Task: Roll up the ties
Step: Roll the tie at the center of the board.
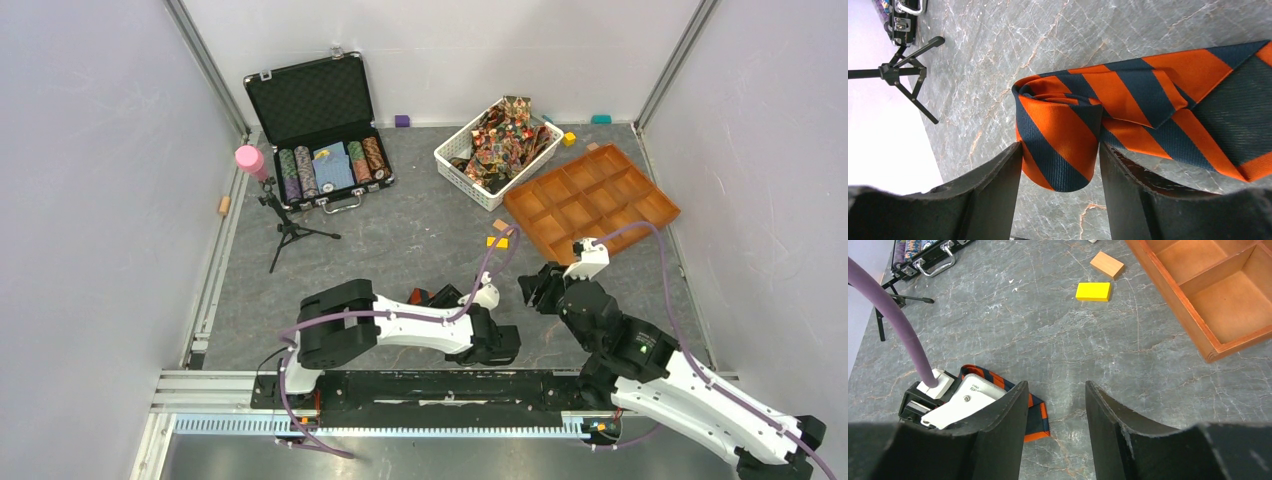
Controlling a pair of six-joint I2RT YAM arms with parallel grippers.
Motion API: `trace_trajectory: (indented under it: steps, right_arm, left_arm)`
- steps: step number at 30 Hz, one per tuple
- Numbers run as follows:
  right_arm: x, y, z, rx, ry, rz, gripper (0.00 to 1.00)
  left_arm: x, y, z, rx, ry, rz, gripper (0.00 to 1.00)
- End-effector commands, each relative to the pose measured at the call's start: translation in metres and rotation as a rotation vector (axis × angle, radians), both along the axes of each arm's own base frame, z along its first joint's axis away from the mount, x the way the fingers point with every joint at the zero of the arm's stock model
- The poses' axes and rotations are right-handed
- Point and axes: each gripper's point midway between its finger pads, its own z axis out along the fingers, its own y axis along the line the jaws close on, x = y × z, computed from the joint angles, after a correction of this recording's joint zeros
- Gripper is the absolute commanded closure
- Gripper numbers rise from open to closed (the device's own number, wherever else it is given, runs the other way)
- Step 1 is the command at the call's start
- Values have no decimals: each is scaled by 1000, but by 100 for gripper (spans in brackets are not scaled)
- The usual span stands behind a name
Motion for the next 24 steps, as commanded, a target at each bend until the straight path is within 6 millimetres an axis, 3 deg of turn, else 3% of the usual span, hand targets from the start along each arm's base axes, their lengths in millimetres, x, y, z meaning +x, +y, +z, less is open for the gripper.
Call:
trace_trajectory:
  steps: [1,12,24]
  right_arm:
    - [3,-8,26,46,-44,-42,48]
    - [0,-23,39,45,-67,-82,45]
    - [-1,-27,40,57,-68,-96,43]
  left_arm:
    - [-4,-18,3,-79,-20,19,35]
    - [-15,-38,7,-154,16,19,33]
    - [-21,-49,11,-298,45,26,32]
